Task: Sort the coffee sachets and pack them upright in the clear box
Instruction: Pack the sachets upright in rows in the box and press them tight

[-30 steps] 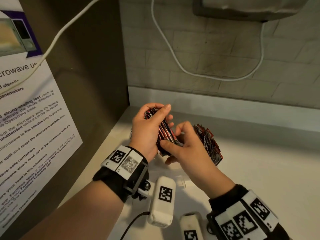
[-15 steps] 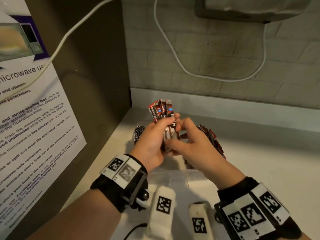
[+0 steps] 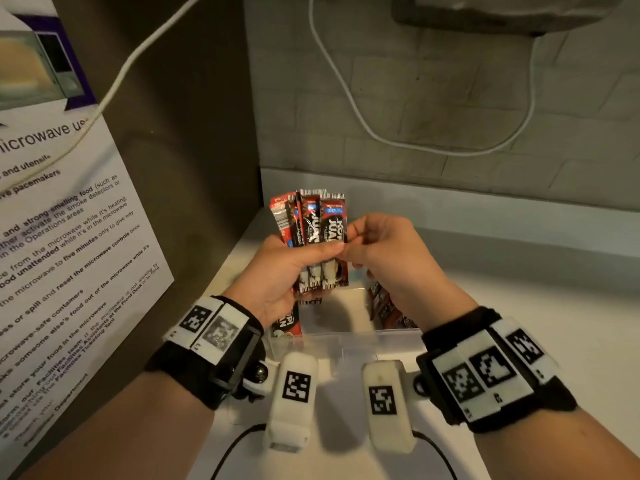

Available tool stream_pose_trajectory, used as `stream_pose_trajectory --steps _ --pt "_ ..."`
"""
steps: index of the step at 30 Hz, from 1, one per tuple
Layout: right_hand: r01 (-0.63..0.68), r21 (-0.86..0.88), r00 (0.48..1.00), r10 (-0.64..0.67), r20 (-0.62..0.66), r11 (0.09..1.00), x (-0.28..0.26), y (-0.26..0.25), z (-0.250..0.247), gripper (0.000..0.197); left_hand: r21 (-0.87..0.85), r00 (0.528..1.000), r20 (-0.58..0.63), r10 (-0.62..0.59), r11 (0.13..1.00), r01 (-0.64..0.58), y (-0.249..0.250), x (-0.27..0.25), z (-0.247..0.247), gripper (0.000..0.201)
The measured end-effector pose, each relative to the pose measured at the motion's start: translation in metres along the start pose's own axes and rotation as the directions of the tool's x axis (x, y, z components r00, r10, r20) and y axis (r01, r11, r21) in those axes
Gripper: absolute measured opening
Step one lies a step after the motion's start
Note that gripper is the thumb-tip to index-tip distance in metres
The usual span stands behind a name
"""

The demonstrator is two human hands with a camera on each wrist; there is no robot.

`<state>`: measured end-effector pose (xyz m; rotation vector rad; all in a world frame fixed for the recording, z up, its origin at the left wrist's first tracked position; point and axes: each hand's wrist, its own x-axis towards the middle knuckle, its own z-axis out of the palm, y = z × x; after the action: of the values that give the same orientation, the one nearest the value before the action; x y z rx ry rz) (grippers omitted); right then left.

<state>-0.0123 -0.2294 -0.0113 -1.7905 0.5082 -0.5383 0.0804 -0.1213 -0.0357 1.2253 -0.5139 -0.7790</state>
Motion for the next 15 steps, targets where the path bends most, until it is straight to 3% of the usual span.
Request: stream_pose_trajectory --steps 3,9,12,15 --pt "-0.037 0.15 0.998 0.043 -0.043 0.988 0.007 -0.006 0.002 0.025 0.028 0.999 0.039 -0.009 1.0 0.008 0.004 0.0 -0.009 0.037" --pt "-0.143 0.394 0.989 0.113 0.097 0.908 0.012 -0.015 0.003 0.014 -0.018 0.998 0.068 0.008 1.0 -0.007 0.017 0.0 -0.023 0.039" --pt "-0.126 0.468 0.99 0.143 -0.003 0.874 0.017 -0.009 0.001 0.019 -0.149 0.999 -0.02 0.03 0.988 -0.033 0.023 0.003 -0.033 0.033" --pt "-0.134 0.347 0.969 0.195 -0.148 0.928 0.023 0.013 0.003 0.02 -0.277 0.986 -0.167 0.009 0.959 -0.055 0.023 0.01 -0.05 0.029"
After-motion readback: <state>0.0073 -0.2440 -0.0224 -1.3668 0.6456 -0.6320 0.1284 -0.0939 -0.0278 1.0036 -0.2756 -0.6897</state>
